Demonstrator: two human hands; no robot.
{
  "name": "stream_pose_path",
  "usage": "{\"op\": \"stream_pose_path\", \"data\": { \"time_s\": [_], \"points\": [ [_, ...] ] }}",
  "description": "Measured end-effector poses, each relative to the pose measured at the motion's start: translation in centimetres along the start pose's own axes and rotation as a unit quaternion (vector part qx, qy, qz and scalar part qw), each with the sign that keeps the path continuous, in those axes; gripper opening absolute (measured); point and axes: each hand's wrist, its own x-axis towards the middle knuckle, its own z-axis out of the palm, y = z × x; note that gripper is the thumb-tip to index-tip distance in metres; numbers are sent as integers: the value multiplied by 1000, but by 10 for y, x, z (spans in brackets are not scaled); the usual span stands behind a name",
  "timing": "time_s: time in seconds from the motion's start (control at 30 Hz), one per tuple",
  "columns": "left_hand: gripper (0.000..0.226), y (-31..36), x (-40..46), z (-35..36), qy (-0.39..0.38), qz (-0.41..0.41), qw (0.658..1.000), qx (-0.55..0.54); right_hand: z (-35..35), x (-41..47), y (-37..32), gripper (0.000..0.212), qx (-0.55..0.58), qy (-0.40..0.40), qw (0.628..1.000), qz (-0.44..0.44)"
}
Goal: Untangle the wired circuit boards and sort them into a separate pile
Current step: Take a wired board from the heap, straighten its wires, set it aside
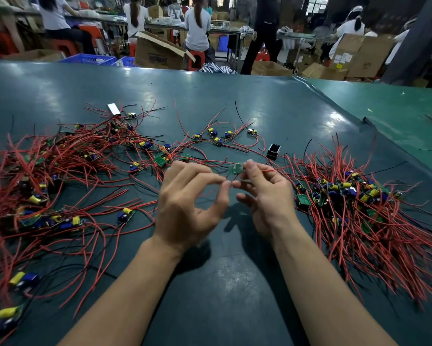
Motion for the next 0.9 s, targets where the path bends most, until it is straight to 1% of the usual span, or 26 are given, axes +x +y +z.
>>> {"op": "stream_pose_path", "data": {
  "time_s": [0.03,0.07,0.1,0.13,0.17,0.2,0.23,0.3,0.37,0.43,0.53,0.6,0.63,0.7,0.77,0.83,0.87,0.9],
  "points": [
    [26,1,-1,0,-6,22,1000,-15,-1,1,-2,8,21,-3,1000,5],
    [35,3,-3,1,-28,32,999,-28,-2,1,-4,7,39,-11,999,10],
    [41,4,-5,2,-59,21,997,-37,-2,0,-4,7,56,-22,998,17],
    [43,5,-7,4,-93,-18,995,-40,-1,-1,-4,8,69,-32,997,24],
    [43,5,-8,6,-128,-81,987,-49,-1,-1,-4,10,74,-41,996,30],
    [46,6,-8,7,-155,-157,973,-71,0,-2,-3,10,67,-51,996,31],
    [50,6,-8,8,-162,-234,953,-106,0,-3,-3,10,47,-62,997,27],
    [52,5,-3,9,-115,-366,900,-205,0,-4,-1,10,-11,-82,997,9],
    [40,3,3,8,-60,-442,843,-301,0,-5,0,10,-46,-103,994,7],
    [28,4,6,7,-37,-473,800,-368,1,-6,1,12,-58,-123,991,20],
    [18,5,10,4,-14,-518,734,-438,0,-7,1,12,-63,-131,989,22],
    [11,3,10,4,-8,-536,709,-459,0,-6,1,11,-76,-131,988,15],
    [9,1,9,4,-13,-537,706,-462,0,-7,2,9,-81,-133,988,14],
    [11,-1,8,4,-26,-526,711,-466,1,-7,3,6,-78,-139,987,11],
    [14,-2,6,4,-41,-507,724,-465,1,-8,4,8,-79,-137,988,-3],
    [12,0,5,5,-65,-499,740,-447,0,-7,4,8,-93,-125,988,-15],
    [14,1,6,5,-75,-502,742,-438,0,-7,4,8,-106,-121,987,-19],
    [20,1,6,5,-83,-506,743,-430,-1,-7,4,9,-120,-120,985,-20]
  ]
}}
